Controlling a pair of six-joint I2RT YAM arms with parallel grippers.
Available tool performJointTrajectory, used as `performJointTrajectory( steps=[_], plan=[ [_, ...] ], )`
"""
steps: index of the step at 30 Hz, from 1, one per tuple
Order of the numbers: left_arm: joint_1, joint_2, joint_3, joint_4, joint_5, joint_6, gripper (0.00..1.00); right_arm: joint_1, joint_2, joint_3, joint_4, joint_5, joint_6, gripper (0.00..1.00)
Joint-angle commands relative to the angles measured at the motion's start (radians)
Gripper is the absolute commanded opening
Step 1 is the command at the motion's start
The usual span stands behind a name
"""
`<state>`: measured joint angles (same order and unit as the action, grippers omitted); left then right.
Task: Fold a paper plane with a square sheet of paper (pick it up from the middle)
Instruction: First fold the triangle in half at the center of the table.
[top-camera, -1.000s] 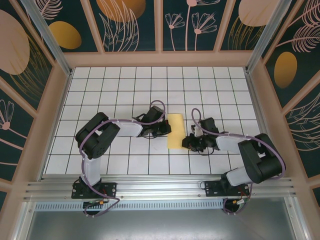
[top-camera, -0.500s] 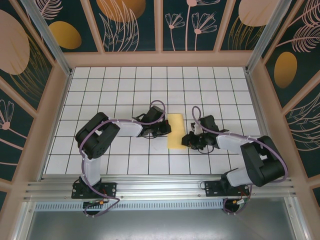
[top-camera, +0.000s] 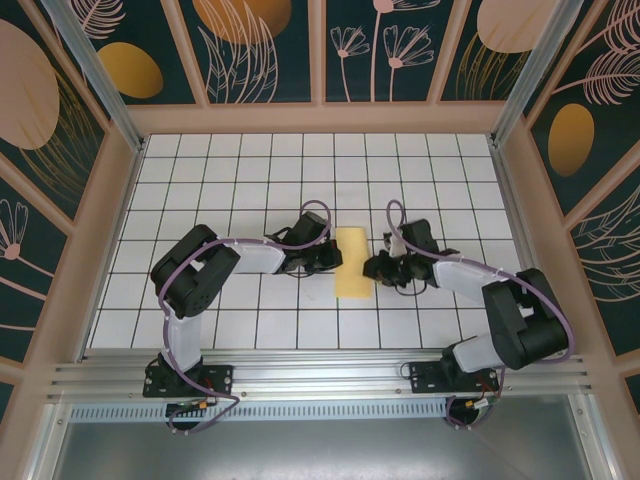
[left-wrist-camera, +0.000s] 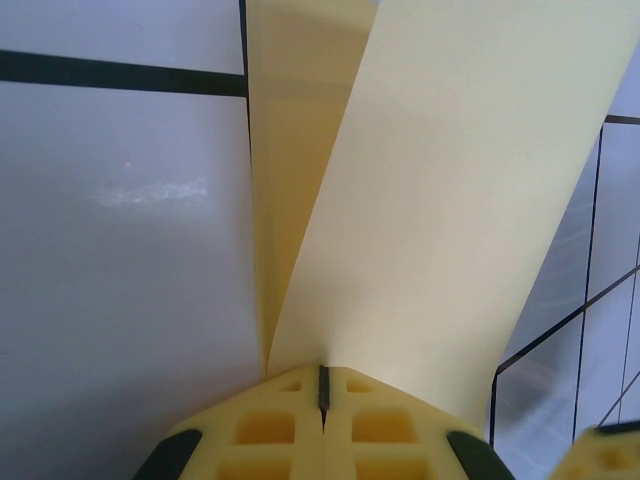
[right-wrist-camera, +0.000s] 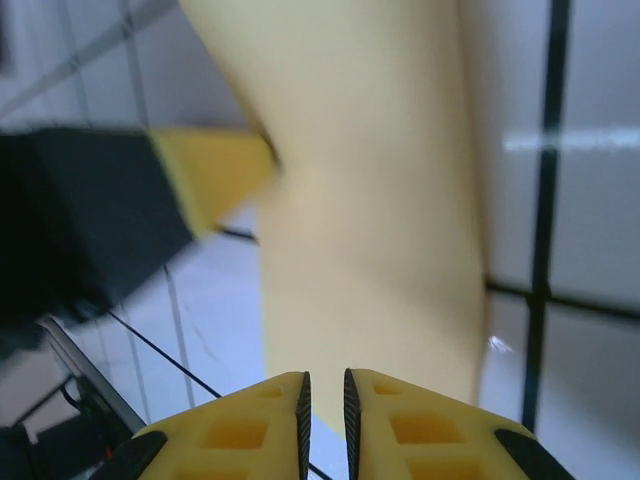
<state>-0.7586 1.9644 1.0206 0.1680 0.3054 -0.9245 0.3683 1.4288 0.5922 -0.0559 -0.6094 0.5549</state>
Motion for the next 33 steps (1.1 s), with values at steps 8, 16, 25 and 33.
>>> performJointTrajectory(
  steps=[8,16,25,33],
  plan=[
    [-0.003,0.059,-0.018,-0.117,-0.048,0.033,0.0,-0.045,0.228,0.079,0.118,0.008,-0.044,0.18],
    [-0.003,0.057,-0.03,-0.117,-0.051,0.032,0.0,-0.058,0.204,0.09,0.073,0.005,-0.035,0.19],
    [-0.003,0.059,-0.022,-0.12,-0.052,0.035,0.0,-0.067,0.244,0.2,0.07,-0.029,-0.048,0.2],
    [-0.002,0.055,-0.03,-0.122,-0.055,0.036,0.0,-0.082,0.36,0.191,0.078,-0.001,-0.035,0.19]
  ],
)
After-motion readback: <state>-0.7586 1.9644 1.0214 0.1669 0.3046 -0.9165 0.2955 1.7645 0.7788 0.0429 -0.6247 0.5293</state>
